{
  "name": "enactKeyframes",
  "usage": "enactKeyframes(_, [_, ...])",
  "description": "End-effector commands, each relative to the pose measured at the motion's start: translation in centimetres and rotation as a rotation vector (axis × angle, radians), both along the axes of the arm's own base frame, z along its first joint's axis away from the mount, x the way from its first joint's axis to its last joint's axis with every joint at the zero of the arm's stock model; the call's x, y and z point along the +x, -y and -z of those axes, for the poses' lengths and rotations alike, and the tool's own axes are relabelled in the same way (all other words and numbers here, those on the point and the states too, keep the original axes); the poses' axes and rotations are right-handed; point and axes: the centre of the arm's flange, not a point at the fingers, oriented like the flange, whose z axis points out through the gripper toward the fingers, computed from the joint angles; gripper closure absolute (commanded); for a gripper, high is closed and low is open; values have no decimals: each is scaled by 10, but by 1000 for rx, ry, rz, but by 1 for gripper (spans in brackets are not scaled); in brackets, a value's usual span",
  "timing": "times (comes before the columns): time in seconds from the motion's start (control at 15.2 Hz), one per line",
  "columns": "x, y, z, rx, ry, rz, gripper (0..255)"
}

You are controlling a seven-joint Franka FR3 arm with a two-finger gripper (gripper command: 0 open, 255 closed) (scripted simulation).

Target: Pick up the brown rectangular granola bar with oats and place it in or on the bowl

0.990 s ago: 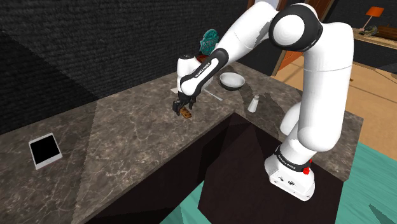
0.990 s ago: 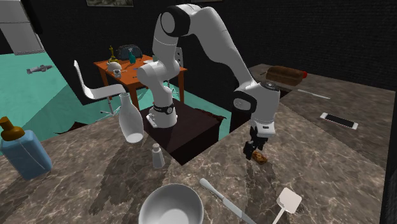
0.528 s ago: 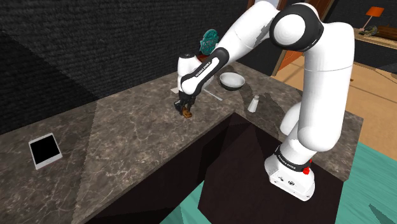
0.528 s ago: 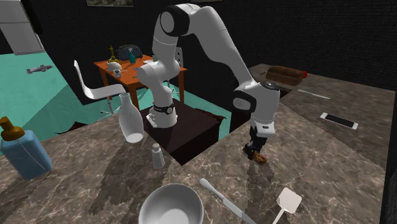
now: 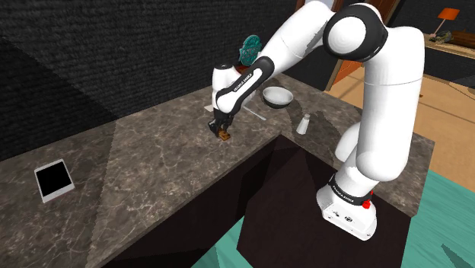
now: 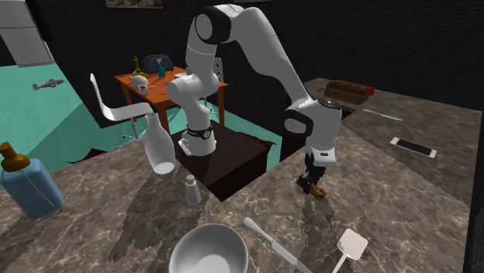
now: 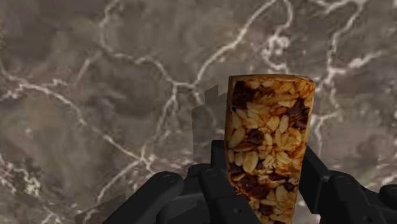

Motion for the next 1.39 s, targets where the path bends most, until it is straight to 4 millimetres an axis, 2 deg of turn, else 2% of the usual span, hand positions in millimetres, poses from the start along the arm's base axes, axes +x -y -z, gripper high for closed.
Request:
enactKeyframes(0.0, [-1, -2, -5, 1, -3, -3, 255])
enactKeyframes(1.32, [-1, -2, -111, 1, -3, -3, 255])
